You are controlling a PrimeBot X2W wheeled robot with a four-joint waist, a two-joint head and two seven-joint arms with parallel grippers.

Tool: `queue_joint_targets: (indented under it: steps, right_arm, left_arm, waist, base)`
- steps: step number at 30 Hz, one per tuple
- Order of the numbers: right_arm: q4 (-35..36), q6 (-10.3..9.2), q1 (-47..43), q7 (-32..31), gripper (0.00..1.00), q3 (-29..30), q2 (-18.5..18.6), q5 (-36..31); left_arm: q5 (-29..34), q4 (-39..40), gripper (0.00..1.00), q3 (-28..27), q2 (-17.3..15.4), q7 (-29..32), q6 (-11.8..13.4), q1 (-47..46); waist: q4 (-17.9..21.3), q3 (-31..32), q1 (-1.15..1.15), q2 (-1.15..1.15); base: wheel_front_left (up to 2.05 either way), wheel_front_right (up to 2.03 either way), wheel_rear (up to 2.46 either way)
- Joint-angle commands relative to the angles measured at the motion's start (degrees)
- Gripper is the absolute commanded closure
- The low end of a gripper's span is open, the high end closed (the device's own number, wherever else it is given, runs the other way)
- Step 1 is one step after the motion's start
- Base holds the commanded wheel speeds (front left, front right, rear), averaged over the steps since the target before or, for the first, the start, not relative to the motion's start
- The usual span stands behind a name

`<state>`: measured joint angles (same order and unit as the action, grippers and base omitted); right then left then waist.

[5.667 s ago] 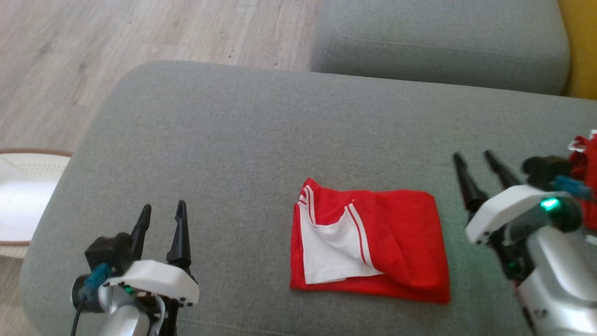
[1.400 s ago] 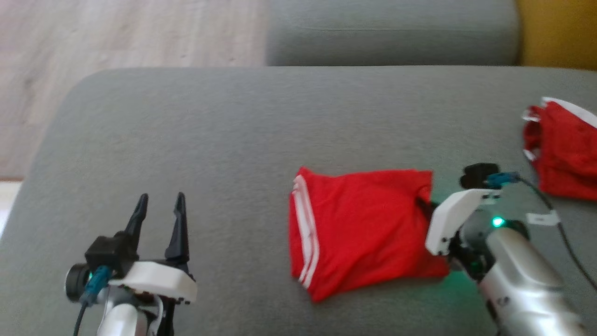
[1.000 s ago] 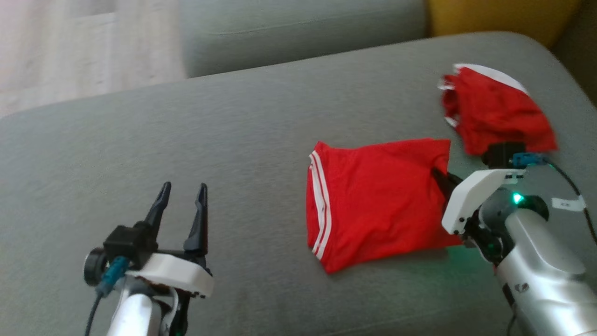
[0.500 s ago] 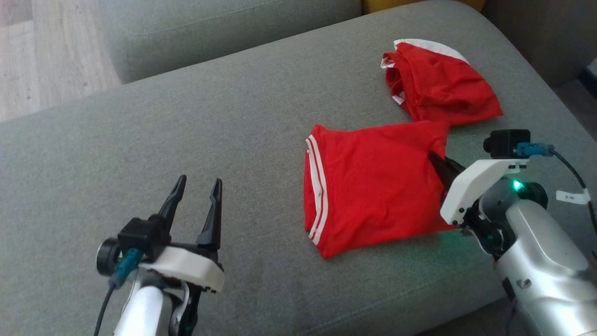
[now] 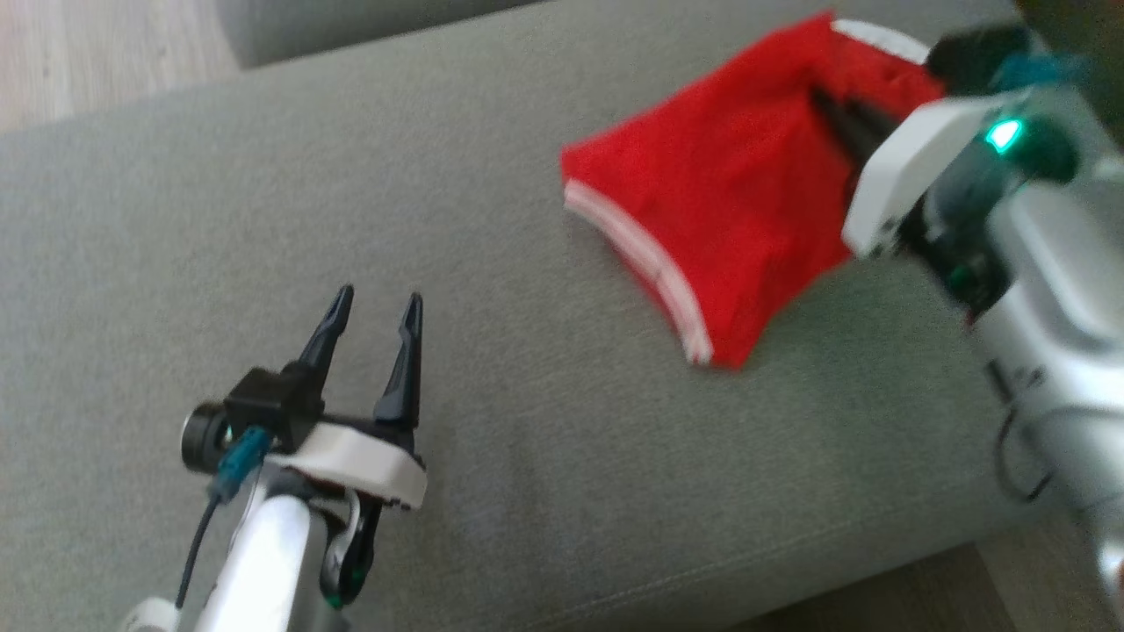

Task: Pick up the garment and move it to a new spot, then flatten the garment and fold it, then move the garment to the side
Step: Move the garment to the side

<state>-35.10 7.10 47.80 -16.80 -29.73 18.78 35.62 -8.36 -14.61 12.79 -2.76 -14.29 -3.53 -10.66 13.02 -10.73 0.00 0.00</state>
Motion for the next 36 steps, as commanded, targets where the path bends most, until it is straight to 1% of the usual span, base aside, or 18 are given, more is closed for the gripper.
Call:
queue_joint_targets:
  steps: [1,6,13,16,17,21,25,26,27,32,36]
  right_arm:
    - [1.06,0.39,2.37,-0.15,1.0,-0.76,1.18,0.61]
    - [-1.9,0.39,8.83,-1.57,1.0,-2.55,6.64,2.32]
    - [-5.04,0.39,15.31,-2.81,1.0,-5.83,16.74,2.76]
    - [-5.67,0.39,17.01,-3.83,1.0,-7.72,20.37,3.07]
    - [-5.67,0.39,17.01,-3.83,1.0,-7.72,20.37,3.07]
    - [-6.76,0.39,18.65,-4.99,1.0,-11.15,24.62,2.05]
    - [-9.78,0.39,19.34,-5.08,1.0,-14.25,25.81,0.18]
    - [-10.95,0.39,19.41,-4.8,0.55,-14.8,25.81,-0.35]
    - [-12.13,0.39,19.38,-4.41,0.0,-15.35,25.57,-0.89]
    - [-18.13,0.39,20.52,-1.07,0.0,-16.18,23.58,-4.67]
    - [-21.88,0.39,22.43,5.22,0.0,-14.78,21.61,-9.46]
  left_arm:
    - [0.57,1.58,0.0,-1.29,-0.14,-0.71,-0.03,-2.92]
    - [1.49,1.06,0.0,-1.16,-0.48,-0.71,-0.04,-4.78]
    - [2.54,0.73,0.0,-0.73,-0.98,-0.71,0.06,-6.81]
    - [2.94,0.52,0.0,-0.35,-1.14,-0.71,0.11,-7.43]
    - [2.94,0.52,0.0,-0.35,-1.14,-0.71,0.11,-7.43]
    - [3.19,0.48,0.0,0.15,-1.14,-0.71,0.16,-8.14]
    - [3.2,0.3,0.0,0.45,-1.12,-0.71,0.19,-8.77]
    - [3.17,0.22,0.0,0.49,-1.12,-0.71,0.18,-8.91]
    - [3.14,0.13,0.0,0.54,-1.11,-0.71,0.18,-9.05]
    - [2.63,-0.01,0.0,0.16,-1.09,-0.71,0.47,-9.19]
    - [1.93,0.64,0.0,-0.94,-1.09,-0.71,0.81,-8.59]
  waist:
    - [-1.64,-2.36,0.0,0.0]
    - [-3.24,-6.25,0.0,0.0]
    - [-4.8,-10.54,0.0,0.0]
    - [-5.33,-11.97,0.0,0.0]
    - [-5.33,-11.97,0.0,0.0]
    - [-6.01,-13.33,0.0,0.0]
    - [-6.65,-14.06,0.0,0.0]
    - [-6.79,-14.17,0.0,0.0]
    - [-6.94,-14.23,0.0,0.0]
    - [-7.32,-13.11,0.0,0.0]
    - [-7.36,-10.39,0.0,0.0]
  base:
    - [0.0,0.0,0.0]
    - [0.0,0.0,0.0]
    - [0.0,0.0,0.0]
    - [0.0,0.0,0.0]
    - [0.0,0.0,0.0]
    - [0.0,0.0,0.0]
    - [0.0,0.0,0.0]
    - [0.0,0.0,0.0]
    - [0.0,0.0,0.0]
    - [0.0,0.0,0.0]
    - [0.0,0.0,0.0]
